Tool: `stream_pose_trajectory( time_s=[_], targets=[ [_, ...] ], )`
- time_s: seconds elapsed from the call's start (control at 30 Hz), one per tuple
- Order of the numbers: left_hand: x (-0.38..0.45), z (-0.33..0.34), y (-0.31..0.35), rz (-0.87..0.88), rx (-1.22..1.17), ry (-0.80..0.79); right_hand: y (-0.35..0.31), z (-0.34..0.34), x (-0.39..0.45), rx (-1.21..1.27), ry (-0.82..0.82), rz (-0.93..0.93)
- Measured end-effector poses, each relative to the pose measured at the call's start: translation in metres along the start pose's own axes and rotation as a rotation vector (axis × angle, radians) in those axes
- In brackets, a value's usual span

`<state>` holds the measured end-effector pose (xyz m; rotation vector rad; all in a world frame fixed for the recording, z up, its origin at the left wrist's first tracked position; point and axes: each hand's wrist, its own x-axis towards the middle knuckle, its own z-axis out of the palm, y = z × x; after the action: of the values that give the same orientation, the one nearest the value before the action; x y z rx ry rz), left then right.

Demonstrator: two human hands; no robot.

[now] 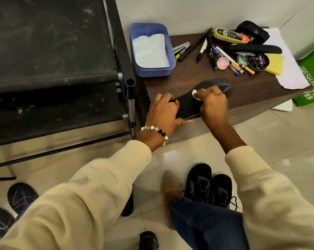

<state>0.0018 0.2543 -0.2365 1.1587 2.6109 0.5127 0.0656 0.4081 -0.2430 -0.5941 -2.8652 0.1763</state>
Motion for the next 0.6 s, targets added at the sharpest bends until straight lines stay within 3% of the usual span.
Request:
stream_pose_trajectory(
  time_s=[0.13,0.37,0.47,0.6],
  targets=[
    [-0.001,0.001,0.000,-0.001,0.011,-0.001,0.014,0.002,0.005,-0.022,-0.026,-0.103],
    [0.000,0.000,-0.002,0.011,0.033,-0.017,0.032,0.006,0.045,-0.091,-0.105,0.067],
    [0.000,0.000,-0.002,0.012,0.029,-0.023,0.031,0.005,0.028,-0.022,-0.106,0.109],
    [-0.002,-0.003,0.003,0.003,0.074,-0.045,0.029,-0.001,-0.018,0.050,-0.008,0.019]
  ],
)
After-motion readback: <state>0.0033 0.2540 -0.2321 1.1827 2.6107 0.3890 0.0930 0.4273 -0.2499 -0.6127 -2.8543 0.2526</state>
